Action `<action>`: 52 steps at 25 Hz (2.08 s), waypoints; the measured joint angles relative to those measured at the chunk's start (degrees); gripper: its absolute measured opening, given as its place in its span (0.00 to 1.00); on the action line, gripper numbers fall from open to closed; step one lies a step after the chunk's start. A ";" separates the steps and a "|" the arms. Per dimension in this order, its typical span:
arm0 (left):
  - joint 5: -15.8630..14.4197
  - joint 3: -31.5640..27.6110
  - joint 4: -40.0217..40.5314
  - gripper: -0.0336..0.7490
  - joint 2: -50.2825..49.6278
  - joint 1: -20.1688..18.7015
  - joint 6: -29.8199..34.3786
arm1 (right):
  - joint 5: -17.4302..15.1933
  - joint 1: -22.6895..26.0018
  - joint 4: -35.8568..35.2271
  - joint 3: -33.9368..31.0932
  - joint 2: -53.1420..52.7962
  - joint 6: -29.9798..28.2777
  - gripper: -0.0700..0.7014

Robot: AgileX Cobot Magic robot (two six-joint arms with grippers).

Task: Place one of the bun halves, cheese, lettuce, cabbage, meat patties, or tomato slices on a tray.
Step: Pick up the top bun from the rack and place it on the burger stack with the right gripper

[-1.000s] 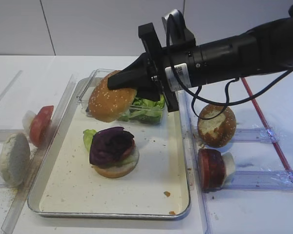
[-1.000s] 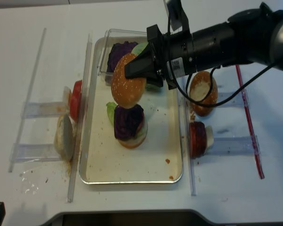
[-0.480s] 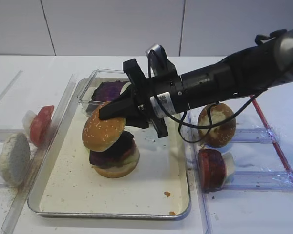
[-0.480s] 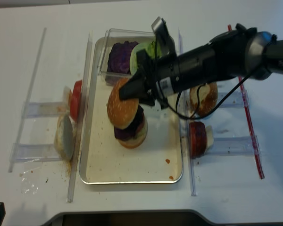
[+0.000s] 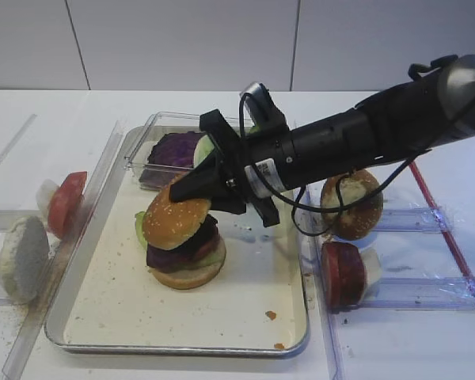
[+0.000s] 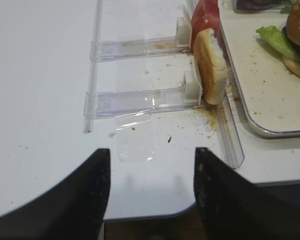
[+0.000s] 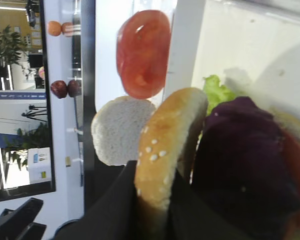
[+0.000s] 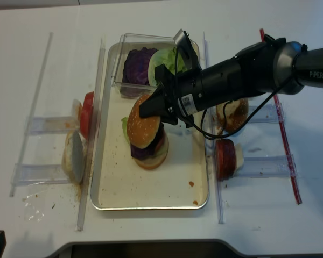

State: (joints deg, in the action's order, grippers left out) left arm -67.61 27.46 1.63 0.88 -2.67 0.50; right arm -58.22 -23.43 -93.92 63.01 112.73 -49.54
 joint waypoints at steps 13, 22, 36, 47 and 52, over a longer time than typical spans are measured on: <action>0.00 0.00 0.00 0.50 0.00 0.00 0.00 | 1.96 0.00 4.96 0.00 0.00 2.41 0.45; 0.00 0.00 0.00 0.50 0.00 0.00 0.00 | 1.96 0.00 5.30 0.00 0.00 2.41 0.71; 0.00 0.00 0.00 0.50 0.00 0.00 0.00 | 4.42 0.00 7.12 0.00 -1.17 2.67 0.72; 0.00 0.00 0.00 0.50 0.00 0.00 0.00 | 4.39 0.10 10.20 0.00 -1.48 4.06 0.72; 0.00 0.00 0.00 0.50 0.00 0.00 0.00 | 3.64 0.10 10.43 0.00 -1.48 4.06 0.72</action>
State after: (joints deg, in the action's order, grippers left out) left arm -67.61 27.46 1.63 0.88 -2.67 0.50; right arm -54.58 -23.33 -83.48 63.01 111.25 -45.47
